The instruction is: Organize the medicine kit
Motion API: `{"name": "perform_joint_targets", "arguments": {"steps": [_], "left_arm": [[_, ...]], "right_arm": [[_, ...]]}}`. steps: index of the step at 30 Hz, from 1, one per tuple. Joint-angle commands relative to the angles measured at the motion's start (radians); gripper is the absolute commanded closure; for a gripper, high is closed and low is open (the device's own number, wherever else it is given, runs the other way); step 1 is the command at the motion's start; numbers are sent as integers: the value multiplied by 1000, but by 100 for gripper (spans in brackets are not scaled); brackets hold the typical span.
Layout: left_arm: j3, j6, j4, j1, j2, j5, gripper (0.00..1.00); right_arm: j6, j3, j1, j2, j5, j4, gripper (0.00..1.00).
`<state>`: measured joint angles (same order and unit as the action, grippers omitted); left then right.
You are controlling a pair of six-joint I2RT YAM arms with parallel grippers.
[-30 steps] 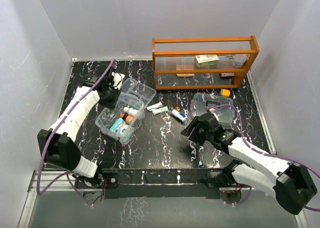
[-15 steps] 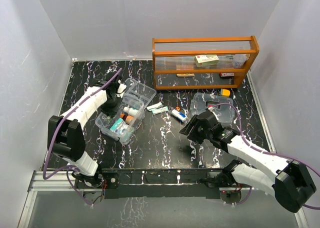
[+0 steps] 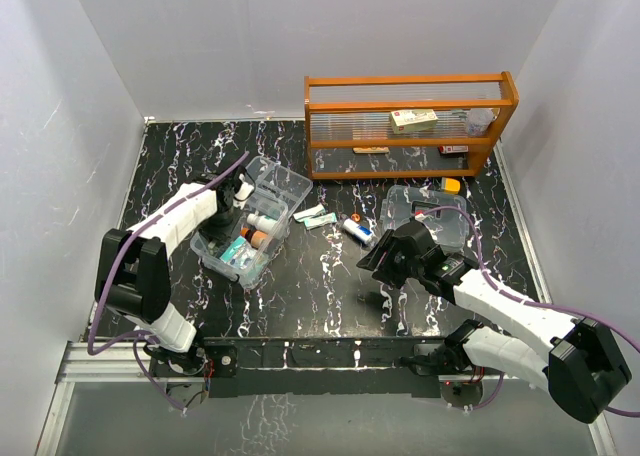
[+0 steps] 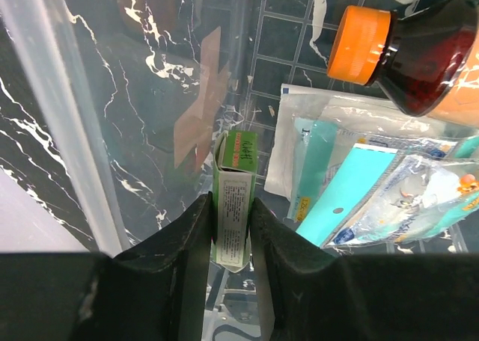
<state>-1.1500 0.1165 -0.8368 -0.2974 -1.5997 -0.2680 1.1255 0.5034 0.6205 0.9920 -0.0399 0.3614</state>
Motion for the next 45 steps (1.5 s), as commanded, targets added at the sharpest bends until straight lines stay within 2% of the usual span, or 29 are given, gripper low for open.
{"name": "perform_joint_targets", "arguments": {"steps": [1, 6, 12, 16, 20, 22, 32, 37, 42, 45], "left_arm": [[23, 43, 37, 1, 9, -59, 76], [25, 46, 71, -1, -16, -106, 77], [59, 31, 117, -6, 17, -75, 59], [35, 21, 100, -7, 23, -53, 54], [36, 21, 99, -6, 18, -51, 73], [36, 19, 99, -6, 14, -49, 78], [33, -16, 99, -6, -6, -84, 85], [-47, -31, 59, -6, 44, 9, 80], [-125, -54, 34, -6, 153, 164, 67], [-126, -93, 48, -6, 222, 267, 63]], "right_arm": [[18, 24, -2, -10, -15, -53, 50], [17, 21, -3, -16, -18, -55, 50], [18, 7, -3, -35, -12, -57, 49], [20, 3, -4, -33, -17, -68, 49], [20, 1, -3, -25, -22, -74, 49], [22, 1, -3, -24, -22, -76, 49], [25, -8, -3, -30, -22, -79, 49], [14, 4, -3, -33, 0, -68, 49], [-11, 32, -4, -35, 33, -42, 49], [-27, 46, -4, -32, 49, -33, 49]]}}
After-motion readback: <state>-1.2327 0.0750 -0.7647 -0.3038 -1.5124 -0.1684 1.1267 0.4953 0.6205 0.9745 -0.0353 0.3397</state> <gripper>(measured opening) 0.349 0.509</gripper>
